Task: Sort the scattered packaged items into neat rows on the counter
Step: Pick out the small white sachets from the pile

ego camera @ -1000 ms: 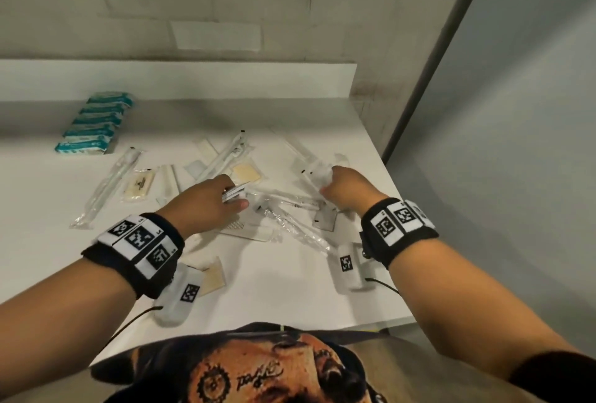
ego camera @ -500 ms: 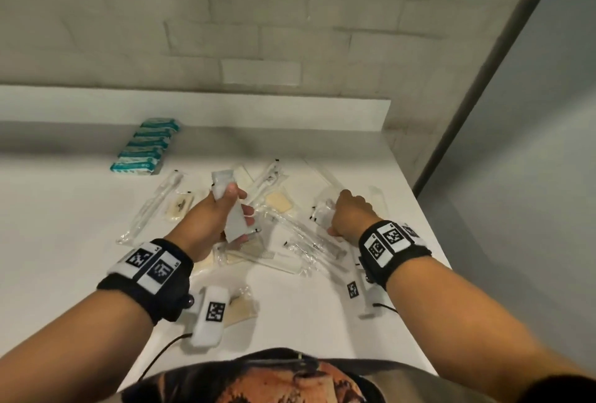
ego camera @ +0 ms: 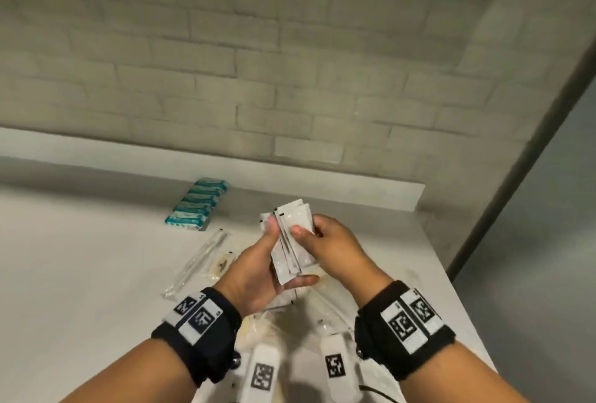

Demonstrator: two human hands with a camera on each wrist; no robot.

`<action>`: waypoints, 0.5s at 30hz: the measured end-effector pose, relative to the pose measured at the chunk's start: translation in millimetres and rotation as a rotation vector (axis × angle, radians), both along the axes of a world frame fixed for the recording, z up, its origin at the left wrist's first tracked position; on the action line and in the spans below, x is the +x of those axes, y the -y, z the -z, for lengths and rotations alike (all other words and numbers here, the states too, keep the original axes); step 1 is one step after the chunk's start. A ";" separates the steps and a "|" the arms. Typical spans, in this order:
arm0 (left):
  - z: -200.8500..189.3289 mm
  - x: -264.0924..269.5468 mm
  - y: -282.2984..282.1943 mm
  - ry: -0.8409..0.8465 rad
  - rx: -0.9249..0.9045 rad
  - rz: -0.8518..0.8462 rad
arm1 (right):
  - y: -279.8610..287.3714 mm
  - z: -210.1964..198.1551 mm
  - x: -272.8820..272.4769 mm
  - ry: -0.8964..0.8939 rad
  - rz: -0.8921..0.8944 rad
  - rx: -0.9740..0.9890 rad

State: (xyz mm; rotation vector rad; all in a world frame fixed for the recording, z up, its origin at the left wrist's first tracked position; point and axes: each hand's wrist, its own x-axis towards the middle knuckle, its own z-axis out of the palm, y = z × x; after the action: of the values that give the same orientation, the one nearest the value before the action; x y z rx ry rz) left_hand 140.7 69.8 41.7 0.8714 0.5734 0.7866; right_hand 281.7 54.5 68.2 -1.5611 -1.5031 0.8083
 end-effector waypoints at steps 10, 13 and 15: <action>-8.2 -28.0 5.0 -0.077 0.165 -0.119 | 10.2 -2.5 -19.6 -0.388 0.068 0.094; -13.8 -42.0 0.3 -0.049 0.119 -0.168 | 7.8 -16.5 -21.4 -0.421 0.121 0.210; -22.4 -51.9 -4.0 -0.013 0.057 -0.159 | 7.7 -25.5 -27.1 -0.282 0.133 0.419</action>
State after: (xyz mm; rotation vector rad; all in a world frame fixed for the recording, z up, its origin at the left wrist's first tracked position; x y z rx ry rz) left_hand 88.8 73.8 64.1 0.8916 0.6397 0.9458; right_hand 254.6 46.8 93.8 -1.1672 -1.2507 0.5644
